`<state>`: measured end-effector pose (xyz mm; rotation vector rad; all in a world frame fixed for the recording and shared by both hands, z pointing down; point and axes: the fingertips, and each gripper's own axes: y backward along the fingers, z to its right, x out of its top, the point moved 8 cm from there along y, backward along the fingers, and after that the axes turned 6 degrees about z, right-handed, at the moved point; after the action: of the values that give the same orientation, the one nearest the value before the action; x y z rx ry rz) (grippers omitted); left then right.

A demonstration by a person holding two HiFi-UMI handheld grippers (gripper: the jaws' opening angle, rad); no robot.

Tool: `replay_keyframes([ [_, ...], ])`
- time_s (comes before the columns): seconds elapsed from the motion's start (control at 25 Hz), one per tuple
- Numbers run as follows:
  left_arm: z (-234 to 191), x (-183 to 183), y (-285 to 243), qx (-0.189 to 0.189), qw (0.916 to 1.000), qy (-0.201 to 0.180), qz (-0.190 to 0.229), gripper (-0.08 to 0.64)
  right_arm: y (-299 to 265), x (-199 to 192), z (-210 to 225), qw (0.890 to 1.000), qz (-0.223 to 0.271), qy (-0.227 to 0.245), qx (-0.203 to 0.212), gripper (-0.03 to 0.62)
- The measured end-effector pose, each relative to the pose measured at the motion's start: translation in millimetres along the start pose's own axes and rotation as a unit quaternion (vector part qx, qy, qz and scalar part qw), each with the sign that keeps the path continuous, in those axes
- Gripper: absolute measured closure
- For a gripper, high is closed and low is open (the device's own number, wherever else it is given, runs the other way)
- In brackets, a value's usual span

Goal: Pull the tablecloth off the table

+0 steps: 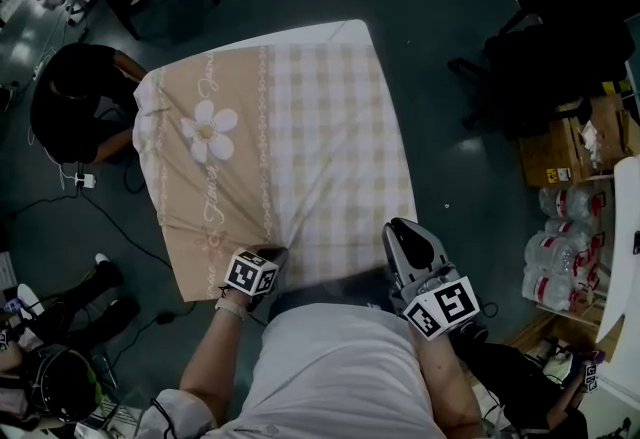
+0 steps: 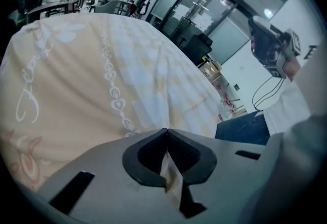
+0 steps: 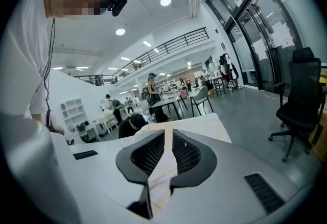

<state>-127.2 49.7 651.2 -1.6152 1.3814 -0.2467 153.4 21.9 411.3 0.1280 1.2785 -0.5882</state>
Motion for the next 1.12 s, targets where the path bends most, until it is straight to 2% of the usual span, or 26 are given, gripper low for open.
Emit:
replay_keyframes([
  [0.12, -0.4, 12.6, 6.7, 0.005, 0.9983, -0.056, -0.017, 0.548, -2.1, -1.1, -4.2, 1.000, 0.000, 0.001, 0.002, 0.560],
  [0.16, -3.3, 21.1, 11.9, 0.009, 0.9979, -0.064, -0.004, 0.546, -2.4, -1.0, -5.2, 1.000, 0.000, 0.002, 0.002, 0.560],
  [0.24, -16.3, 45.4, 25.9, 0.023, 0.9969, -0.056, 0.050, 0.546, -2.5, -0.3, -5.8, 1.000, 0.001, 0.003, -0.001, 0.560],
  [0.36, -51.7, 85.0, 45.3, 0.071, 0.9903, -0.041, 0.112, 0.536, -2.4, -0.3, -5.5, 1.000, 0.000, 0.004, -0.007, 0.560],
  [0.44, -80.1, 104.8, 50.4, 0.120, 0.9837, -0.051, 0.124, 0.407, -2.5, -0.7, -4.5, 1.000, -0.001, 0.004, -0.012, 0.560],
  [0.52, -105.4, 115.9, 50.7, 0.165, 0.9768, -0.062, 0.122, 0.378, -2.7, -0.9, -3.8, 1.000, -0.002, 0.004, -0.017, 0.560],
  [0.6, -123.7, 118.7, 47.3, 0.198, 0.9723, -0.072, 0.102, 0.343, -2.5, -0.6, -3.6, 1.000, -0.002, 0.005, -0.021, 0.560],
  [0.68, -134.2, 116.6, 40.2, 0.214, 0.9705, -0.083, 0.074, 0.339, -1.8, -0.3, -2.5, 1.000, -0.001, 0.005, -0.026, 0.560],
  [0.76, -138.0, 114.1, 36.1, 0.217, 0.9700, -0.086, 0.069, 0.336, -1.5, -0.3, -0.7, 1.000, 0.000, 0.005, -0.030, 0.560],
  [0.88, -137.0, 110.6, 38.1, 0.223, 0.9677, -0.083, 0.084, 0.359, -1.4, 0.3, 3.2, 0.999, 0.000, 0.002, -0.033, 0.560],
  [1.04, -130.8, 96.9, 41.4, 0.236, 0.9652, -0.079, 0.081, 0.502, 1.9, -1.1, 7.5, 0.999, 0.001, 0.000, -0.033, 0.560],
  [1.12, -126.9, 84.8, 45.1, 0.249, 0.9616, -0.093, 0.068, 0.538, 4.4, -3.2, 6.8, 0.999, 0.003, -0.001, -0.032, 0.560],
])
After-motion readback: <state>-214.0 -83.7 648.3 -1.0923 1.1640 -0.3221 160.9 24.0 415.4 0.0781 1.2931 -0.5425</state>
